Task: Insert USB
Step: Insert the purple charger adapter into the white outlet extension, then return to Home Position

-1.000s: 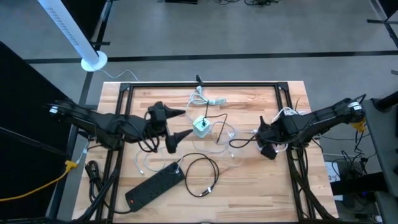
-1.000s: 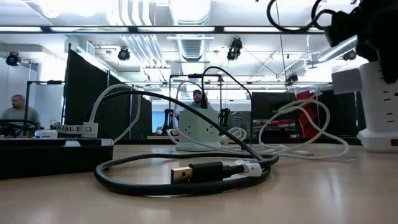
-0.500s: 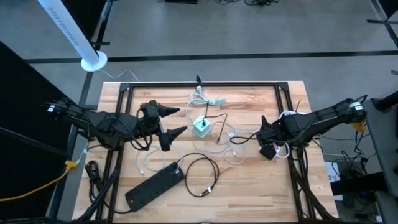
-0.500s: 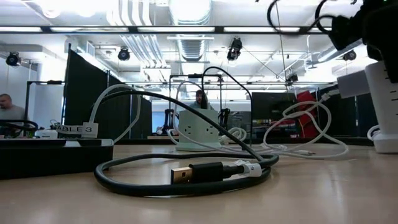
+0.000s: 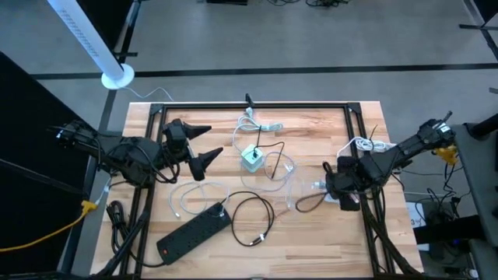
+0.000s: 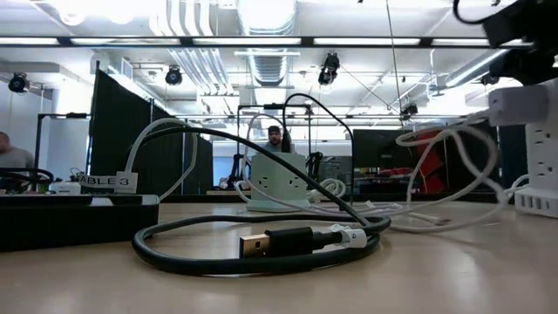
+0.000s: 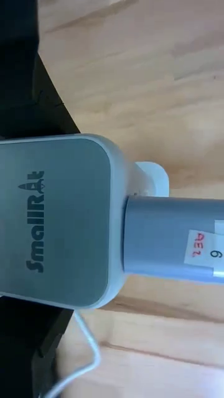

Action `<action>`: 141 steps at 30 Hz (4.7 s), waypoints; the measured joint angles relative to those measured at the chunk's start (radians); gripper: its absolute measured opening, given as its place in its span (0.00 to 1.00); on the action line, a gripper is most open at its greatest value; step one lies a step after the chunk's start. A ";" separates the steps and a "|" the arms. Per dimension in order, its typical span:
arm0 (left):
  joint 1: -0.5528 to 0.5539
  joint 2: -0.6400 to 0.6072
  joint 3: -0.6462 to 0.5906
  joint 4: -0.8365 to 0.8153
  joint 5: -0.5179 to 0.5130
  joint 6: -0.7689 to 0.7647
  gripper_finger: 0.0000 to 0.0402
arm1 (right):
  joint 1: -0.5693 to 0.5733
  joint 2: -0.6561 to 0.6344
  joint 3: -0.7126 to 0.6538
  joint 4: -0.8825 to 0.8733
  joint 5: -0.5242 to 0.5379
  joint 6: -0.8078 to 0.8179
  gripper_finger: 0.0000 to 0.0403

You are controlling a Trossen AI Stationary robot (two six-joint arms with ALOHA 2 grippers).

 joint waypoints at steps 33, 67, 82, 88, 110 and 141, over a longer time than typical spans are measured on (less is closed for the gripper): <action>0.000 -0.035 0.000 -0.063 0.086 0.170 0.09 | 0.038 -0.042 0.048 -0.030 -0.017 0.170 0.97; 0.008 -0.370 -0.240 0.064 0.047 0.473 0.00 | 0.038 -0.688 0.352 0.052 0.697 0.091 0.39; 0.417 -0.472 -0.537 0.362 0.360 0.299 0.00 | 0.155 -1.072 0.200 0.379 0.867 -0.254 0.01; 0.700 -0.434 -0.627 0.478 0.595 0.183 0.00 | 0.400 -1.106 0.094 0.402 1.155 -0.285 0.00; 0.822 -1.032 -0.681 0.091 0.640 0.113 0.00 | -0.088 -1.106 -0.041 0.409 1.211 -0.099 0.00; 0.523 -1.032 -1.013 0.308 0.558 0.053 0.00 | -1.025 -1.107 -0.351 0.922 0.149 -0.166 0.00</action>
